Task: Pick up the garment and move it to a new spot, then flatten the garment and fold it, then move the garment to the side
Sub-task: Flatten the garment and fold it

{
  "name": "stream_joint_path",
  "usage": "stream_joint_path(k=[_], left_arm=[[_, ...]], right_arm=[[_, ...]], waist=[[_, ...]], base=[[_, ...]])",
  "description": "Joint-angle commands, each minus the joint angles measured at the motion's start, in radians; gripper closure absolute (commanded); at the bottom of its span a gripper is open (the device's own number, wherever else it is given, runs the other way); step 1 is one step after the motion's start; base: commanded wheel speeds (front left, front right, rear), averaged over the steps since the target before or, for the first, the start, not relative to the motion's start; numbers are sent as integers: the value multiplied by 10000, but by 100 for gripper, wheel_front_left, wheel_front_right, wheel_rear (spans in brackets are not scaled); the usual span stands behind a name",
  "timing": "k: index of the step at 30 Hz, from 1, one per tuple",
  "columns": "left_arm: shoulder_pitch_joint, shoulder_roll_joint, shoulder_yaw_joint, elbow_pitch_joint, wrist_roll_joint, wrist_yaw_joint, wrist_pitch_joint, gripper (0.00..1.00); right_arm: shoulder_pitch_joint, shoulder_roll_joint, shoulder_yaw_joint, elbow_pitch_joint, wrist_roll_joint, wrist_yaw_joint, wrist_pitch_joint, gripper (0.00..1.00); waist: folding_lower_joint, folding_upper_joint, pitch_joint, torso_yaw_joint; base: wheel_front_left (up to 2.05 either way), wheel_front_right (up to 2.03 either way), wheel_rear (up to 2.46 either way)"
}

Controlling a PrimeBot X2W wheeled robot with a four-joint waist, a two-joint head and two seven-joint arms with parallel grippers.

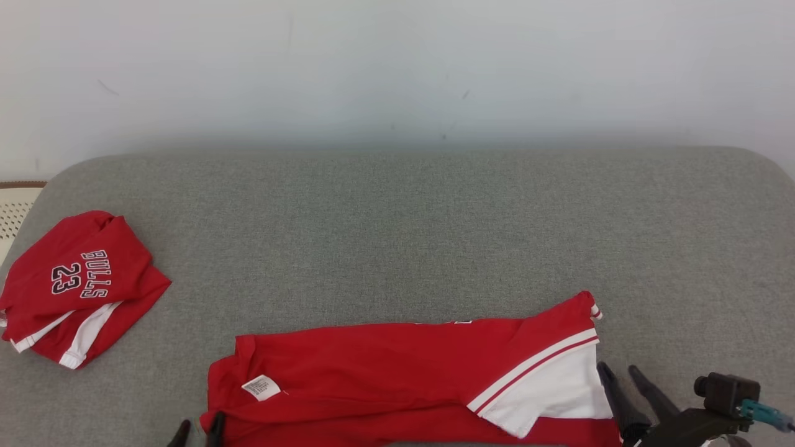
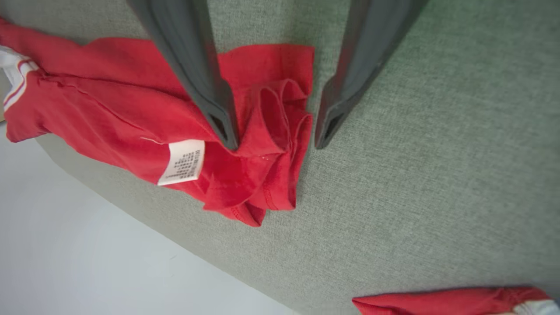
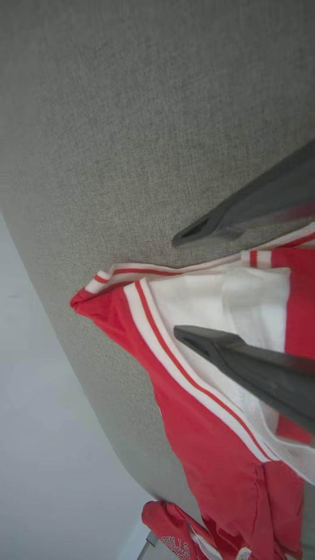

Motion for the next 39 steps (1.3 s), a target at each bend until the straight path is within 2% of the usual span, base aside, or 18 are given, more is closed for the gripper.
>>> stream_joint_path(k=[1,8,14,24,39], left_arm=[[208,-76,469,16,559,9,-35,0],[611,-865,2488,-583,2864,8,-35,0],[926,-1425,3189,-918,3851,9,-35,0],[915,-1795,3246,-1157,4198,9,-35,0],[256,-1933,2936,-1493,4231,9,-35,0]], right_arm=[[20,25,-282,74,-283,-11,-44,0],[119,531,-1482,340,-1640,-11,-44,0],[-44,911,-1780,541,-2590,-11,-44,0],[-106,1157,-2278,1037,-3245,-11,-44,0],[-996,1536,-2439,2021,-3934,-11,-10,0]], waist=[[0,0,-8,7],[0,0,-9,71],[0,0,76,187],[0,0,415,472],[0,0,1580,788]], base=[[0,0,0],[0,0,0],[0,0,0],[0,0,0],[0,0,0]])
